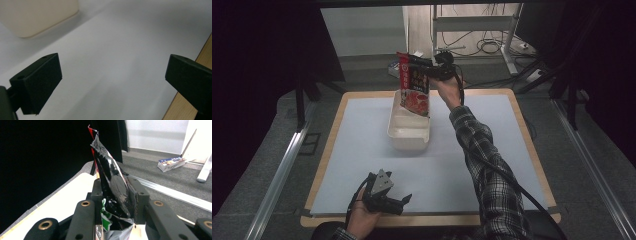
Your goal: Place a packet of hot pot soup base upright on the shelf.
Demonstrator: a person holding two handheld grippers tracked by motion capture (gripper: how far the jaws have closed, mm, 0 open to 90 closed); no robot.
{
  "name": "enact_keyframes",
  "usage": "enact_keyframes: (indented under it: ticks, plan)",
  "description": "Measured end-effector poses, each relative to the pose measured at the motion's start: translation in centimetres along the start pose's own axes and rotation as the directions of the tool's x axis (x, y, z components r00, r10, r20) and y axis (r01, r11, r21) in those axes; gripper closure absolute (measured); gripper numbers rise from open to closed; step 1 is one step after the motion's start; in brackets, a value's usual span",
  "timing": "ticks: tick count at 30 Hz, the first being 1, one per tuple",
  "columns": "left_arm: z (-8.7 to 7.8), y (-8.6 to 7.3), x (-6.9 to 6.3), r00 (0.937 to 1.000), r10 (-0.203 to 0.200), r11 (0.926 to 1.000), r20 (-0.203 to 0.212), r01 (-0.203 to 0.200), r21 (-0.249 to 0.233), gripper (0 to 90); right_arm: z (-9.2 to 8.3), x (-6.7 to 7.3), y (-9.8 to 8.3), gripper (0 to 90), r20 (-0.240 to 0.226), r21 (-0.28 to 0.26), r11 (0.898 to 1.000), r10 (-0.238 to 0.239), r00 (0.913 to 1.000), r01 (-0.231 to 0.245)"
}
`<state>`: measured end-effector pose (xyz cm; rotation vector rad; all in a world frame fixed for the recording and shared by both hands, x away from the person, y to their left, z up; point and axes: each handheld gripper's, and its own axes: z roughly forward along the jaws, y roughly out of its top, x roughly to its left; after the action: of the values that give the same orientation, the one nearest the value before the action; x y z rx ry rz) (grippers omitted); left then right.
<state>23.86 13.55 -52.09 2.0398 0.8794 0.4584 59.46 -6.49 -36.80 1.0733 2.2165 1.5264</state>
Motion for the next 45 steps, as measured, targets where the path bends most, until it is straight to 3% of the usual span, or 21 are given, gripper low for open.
enact_keyframes:
  ticks: [9,14,17,22,27,30,31,33,35,36,38,42,45]
  plan:
    - [0.1,0.0,0.0,1.0,0.001,1.0,0.003,-0.001,0.004,0.3,1.5,0.5,-1.4,69.1,-0.005,0.027,1.0,-0.007,1.0,0.007]
    - [0.1,0.0,0.0,1.0,0.001,1.0,0.006,-0.001,0.007,0.3,1.4,0.1,-2.0,68.4,-0.008,0.025,1.0,0.01,0.9999,-0.009]
    - [0.2,0.0,-0.1,0.9999,0.005,0.9999,0.009,-0.005,0.011,0.3,1.3,-0.1,-2.6,68.2,0.0,0.041,0.999,-0.02,0.9998,0.02]
    - [0.3,0.0,-0.2,0.9999,0.009,0.9998,0.011,-0.01,0.016,0.3,0.8,-0.9,-3.5,68.6,0.012,0.044,0.999,-0.019,0.9998,0.018]
    - [0.4,0.0,-0.2,0.9999,0.01,0.9998,0.011,-0.011,0.019,0.3,0.3,-1.5,-4.2,67.6,0.056,0.092,0.993,-0.073,0.9958,0.067]
    - [0.4,-0.1,-0.2,0.9999,0.008,0.9998,0.01,-0.008,0.019,0.3,0.1,-1.7,-4.3,65.3,0.063,0.107,0.991,-0.082,0.9947,0.075]
    - [0.4,-0.1,-0.2,0.9999,0.007,0.9998,0.009,-0.007,0.02,0.3,0.1,-1.6,-4.3,62.9,0.068,0.118,0.99,-0.086,0.994,0.078]
    - [0.4,-0.1,-0.2,0.9999,0.007,0.9998,0.01,-0.008,0.021,0.3,0.6,-1.1,-4.3,49.6,0.097,0.192,0.972,-0.154,0.9833,0.134]
    - [0.4,-0.1,-0.2,0.9999,0.009,0.9997,0.01,-0.009,0.021,0.3,0.7,-0.9,-4.3,45.4,0.101,0.201,0.968,-0.174,0.9795,0.151]
    - [0.5,-0.1,-0.2,0.9999,0.009,0.9997,0.01,-0.009,0.022,0.3,0.8,-0.7,-4.4,38.8,0.11,0.207,0.963,-0.2,0.9735,0.175]
    - [0.5,-0.1,-0.2,0.9999,0.01,0.9997,0.011,-0.01,0.022,0.3,0.9,-0.6,-4.4,35.8,0.106,0.21,0.963,-0.195,0.9751,0.169]
    - [0.5,-0.1,-0.2,0.9999,0.009,0.9997,0.014,-0.009,0.022,0.3,1.1,-0.5,-4.3,21.4,0.061,0.237,0.961,-0.161,0.985,0.143]
    - [0.5,-0.1,-0.2,0.9999,0.009,0.9997,0.014,-0.01,0.023,0.3,1.0,-0.5,-4.3,16.2,0.053,0.236,0.96,-0.168,0.9844,0.151]
